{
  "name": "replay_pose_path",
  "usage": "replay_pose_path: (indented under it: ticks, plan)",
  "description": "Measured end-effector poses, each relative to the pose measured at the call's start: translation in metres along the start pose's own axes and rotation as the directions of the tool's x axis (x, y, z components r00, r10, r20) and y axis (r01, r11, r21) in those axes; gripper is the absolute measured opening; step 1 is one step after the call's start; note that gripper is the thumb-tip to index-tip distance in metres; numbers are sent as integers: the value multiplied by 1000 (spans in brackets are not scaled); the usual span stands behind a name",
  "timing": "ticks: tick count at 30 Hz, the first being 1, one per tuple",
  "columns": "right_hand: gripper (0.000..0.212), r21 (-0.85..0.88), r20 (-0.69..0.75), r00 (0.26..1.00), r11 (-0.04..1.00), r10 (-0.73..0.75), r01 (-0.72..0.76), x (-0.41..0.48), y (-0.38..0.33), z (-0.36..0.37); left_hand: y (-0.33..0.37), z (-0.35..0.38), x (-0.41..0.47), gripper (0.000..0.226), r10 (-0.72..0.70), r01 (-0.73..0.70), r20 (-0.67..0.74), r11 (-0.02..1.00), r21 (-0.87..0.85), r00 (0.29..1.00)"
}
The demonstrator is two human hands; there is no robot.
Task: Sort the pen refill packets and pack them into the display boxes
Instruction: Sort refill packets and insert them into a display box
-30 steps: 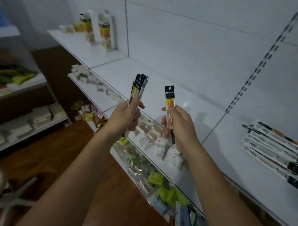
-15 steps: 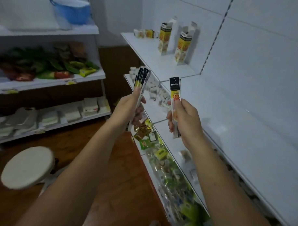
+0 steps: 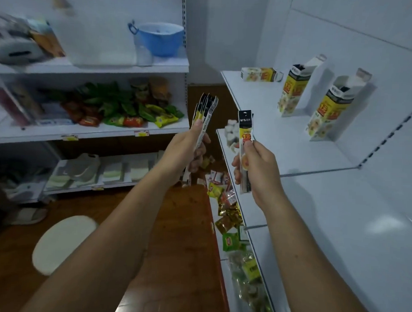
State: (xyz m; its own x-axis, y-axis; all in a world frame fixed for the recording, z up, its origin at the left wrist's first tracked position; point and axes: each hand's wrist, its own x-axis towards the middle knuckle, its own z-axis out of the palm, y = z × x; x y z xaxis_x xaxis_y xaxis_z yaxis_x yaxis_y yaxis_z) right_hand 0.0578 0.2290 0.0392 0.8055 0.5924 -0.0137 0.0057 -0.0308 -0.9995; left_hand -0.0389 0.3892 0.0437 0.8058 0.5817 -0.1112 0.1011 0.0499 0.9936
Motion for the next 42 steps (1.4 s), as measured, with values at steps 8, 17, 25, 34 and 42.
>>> replay_pose_path:
  ticks: [8,17,25,34,42]
  plan:
    - [32,-10,48,999,1000,-11,11,104,-5,25,16,-21,89,58,-2,0,-47,999,-37,999]
    - [31,-15,-71,997,999,-41,40,232,-5,71,18,-70,236,60,31,-28,59,998,-49,998]
    - [25,-63,-370,918,990,-143,129,316,-30,76,48,-63,355,53,136,-131,312,991,-37,940]
    - [25,-426,-673,591,886,-445,182,340,-79,-25,62,47,447,26,234,-276,544,961,-6,805]
    - [18,-552,-717,343,795,-607,254,362,-108,-85,78,137,483,51,239,-342,719,940,-2,652]
